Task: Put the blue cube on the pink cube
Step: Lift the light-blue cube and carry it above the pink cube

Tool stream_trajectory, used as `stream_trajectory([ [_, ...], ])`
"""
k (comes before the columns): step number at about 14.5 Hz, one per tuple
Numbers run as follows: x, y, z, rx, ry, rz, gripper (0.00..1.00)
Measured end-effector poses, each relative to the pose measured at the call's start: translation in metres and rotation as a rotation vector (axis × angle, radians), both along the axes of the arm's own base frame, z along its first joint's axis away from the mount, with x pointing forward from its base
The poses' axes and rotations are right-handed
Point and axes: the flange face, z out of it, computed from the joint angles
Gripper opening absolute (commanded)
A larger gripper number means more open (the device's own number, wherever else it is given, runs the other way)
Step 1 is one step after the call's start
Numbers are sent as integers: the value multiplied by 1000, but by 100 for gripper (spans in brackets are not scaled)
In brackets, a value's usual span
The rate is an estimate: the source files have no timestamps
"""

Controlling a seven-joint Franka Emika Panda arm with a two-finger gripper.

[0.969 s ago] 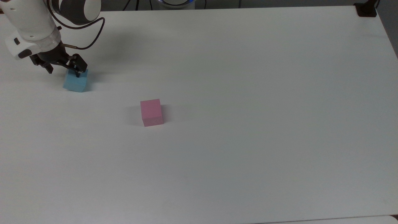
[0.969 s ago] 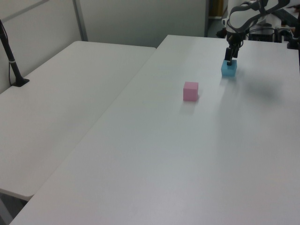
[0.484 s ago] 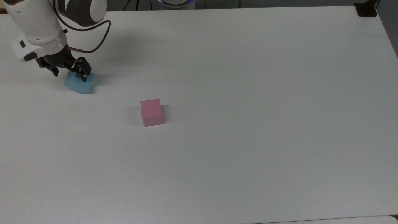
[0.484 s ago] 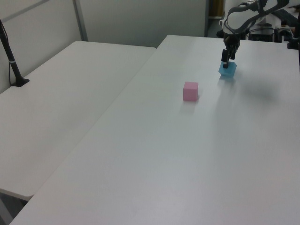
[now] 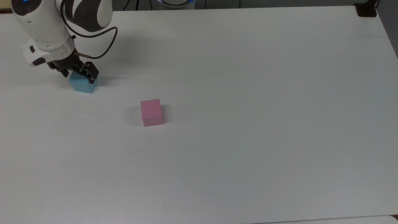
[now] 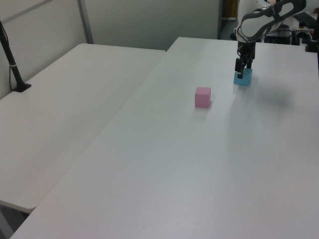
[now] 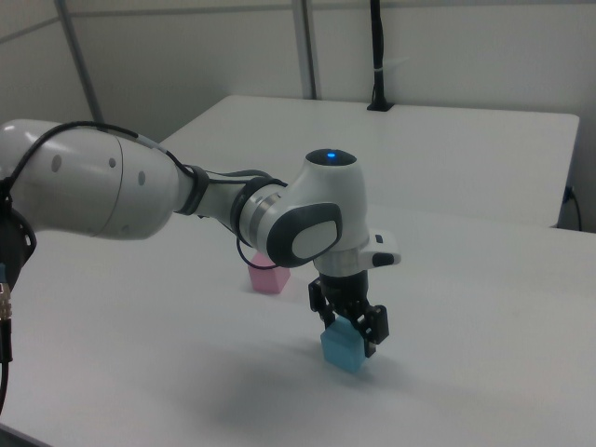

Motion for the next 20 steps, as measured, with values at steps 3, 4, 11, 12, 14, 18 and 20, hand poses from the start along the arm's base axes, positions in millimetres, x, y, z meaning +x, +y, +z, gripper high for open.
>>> stream_trajectory([
  [3,7,11,4,2,-13,-11,38],
  [4,10,14,11,3,-18,-6,38],
  [11,55,110,132,59,-47,73,37],
  [12,60,127,135,62,-52,98,37],
  [14,69,170,134,67,-50,161,37],
  [18,96,224,119,18,-50,271,37],
  [20,105,240,101,-2,-46,310,37],
])
